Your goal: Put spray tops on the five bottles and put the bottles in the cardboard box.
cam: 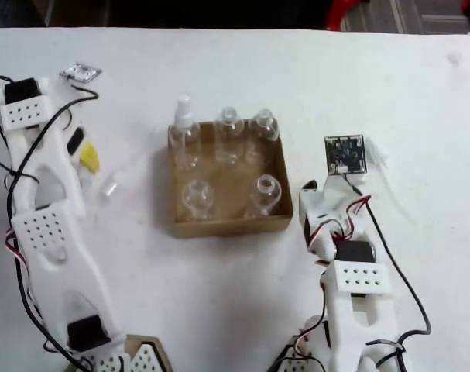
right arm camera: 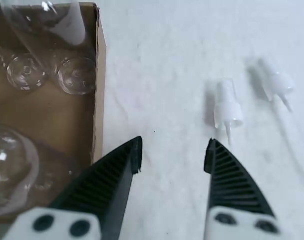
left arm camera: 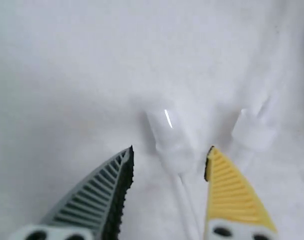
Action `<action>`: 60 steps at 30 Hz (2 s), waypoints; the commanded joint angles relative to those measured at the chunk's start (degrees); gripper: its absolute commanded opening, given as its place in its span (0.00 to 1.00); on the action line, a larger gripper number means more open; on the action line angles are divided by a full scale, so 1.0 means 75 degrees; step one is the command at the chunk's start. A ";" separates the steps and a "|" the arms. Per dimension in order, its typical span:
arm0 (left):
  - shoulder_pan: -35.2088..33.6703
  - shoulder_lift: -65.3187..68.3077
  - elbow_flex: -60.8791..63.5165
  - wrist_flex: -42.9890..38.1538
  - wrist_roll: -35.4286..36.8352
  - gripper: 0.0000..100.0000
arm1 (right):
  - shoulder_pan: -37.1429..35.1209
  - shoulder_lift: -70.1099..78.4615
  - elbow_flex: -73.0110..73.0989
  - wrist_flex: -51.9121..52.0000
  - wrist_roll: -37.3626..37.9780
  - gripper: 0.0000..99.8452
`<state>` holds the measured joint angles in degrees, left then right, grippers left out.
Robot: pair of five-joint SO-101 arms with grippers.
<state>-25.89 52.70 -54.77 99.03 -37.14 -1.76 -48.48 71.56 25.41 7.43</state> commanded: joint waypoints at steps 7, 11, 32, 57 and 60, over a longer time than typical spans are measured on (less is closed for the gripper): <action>0.0533 -0.0100 0.0668 -0.0668 0.0176 0.09 | -0.0064 0.0006 -0.0070 -0.0123 0.0094 0.18; 0.0580 -0.0111 0.0727 -0.0703 0.0961 0.09 | -0.0064 0.0006 -0.0070 -0.0111 0.0094 0.18; 0.0545 0.0053 0.0785 -0.0809 0.1430 0.21 | -0.0064 0.0006 -0.0070 -0.0123 0.0094 0.18; 0.0545 -0.0205 -0.2403 0.0481 0.1500 0.02 | -0.0029 -0.0018 -0.0070 -0.0135 0.0094 0.18; 0.0580 -0.1424 -0.2251 0.0481 0.1606 0.02 | -0.0029 -0.0041 -0.0070 -0.0135 0.0094 0.18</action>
<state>-22.11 55.34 -69.36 101.93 -26.86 -1.58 -48.48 71.56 25.41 7.43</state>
